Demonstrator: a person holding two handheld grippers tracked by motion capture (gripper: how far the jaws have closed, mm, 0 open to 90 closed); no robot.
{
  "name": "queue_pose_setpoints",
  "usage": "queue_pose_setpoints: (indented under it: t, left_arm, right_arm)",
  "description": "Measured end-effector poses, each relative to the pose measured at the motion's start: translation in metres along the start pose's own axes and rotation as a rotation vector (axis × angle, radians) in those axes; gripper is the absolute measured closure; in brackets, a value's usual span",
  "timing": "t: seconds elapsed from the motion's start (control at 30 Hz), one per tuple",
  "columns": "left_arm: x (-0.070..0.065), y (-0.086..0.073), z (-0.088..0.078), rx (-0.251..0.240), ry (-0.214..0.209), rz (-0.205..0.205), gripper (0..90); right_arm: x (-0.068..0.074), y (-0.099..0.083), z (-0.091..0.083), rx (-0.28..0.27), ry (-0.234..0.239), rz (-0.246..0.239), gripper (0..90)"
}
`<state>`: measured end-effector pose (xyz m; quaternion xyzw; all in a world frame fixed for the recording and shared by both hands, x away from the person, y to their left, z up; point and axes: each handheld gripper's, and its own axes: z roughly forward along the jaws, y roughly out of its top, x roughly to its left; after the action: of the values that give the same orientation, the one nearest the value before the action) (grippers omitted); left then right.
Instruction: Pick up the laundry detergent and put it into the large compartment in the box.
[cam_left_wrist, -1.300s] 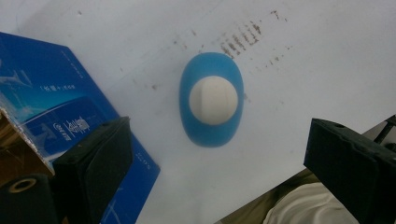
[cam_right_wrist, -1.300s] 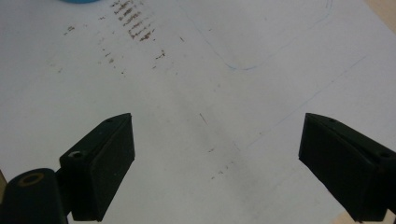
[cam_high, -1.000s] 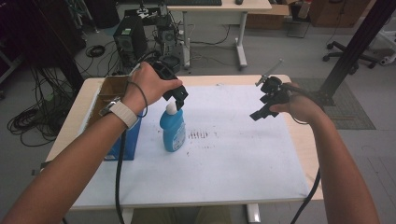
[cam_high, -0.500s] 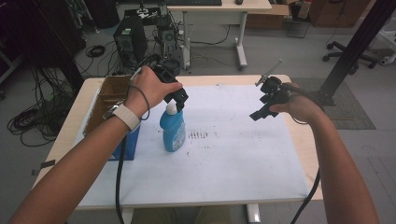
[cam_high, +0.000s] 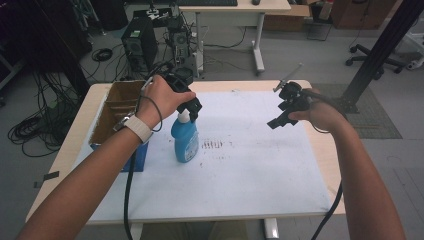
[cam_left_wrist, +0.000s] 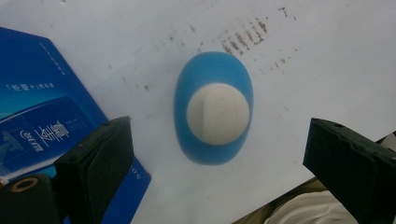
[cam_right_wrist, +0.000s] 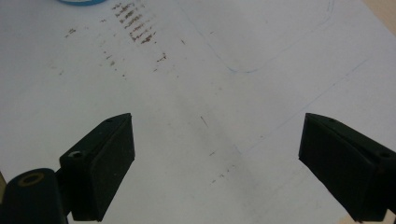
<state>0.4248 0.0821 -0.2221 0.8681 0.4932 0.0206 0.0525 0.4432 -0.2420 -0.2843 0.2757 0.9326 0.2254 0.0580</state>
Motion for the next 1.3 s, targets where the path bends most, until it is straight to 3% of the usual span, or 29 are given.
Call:
queue_pose_setpoints:
  t: [1.3]
  left_arm:
    - [0.002, 0.002, 0.035, -0.023, -0.016, 0.004, 9.2]
  right_arm:
    - [0.002, 0.003, 0.004, 0.008, 0.006, -0.007, 10.8]
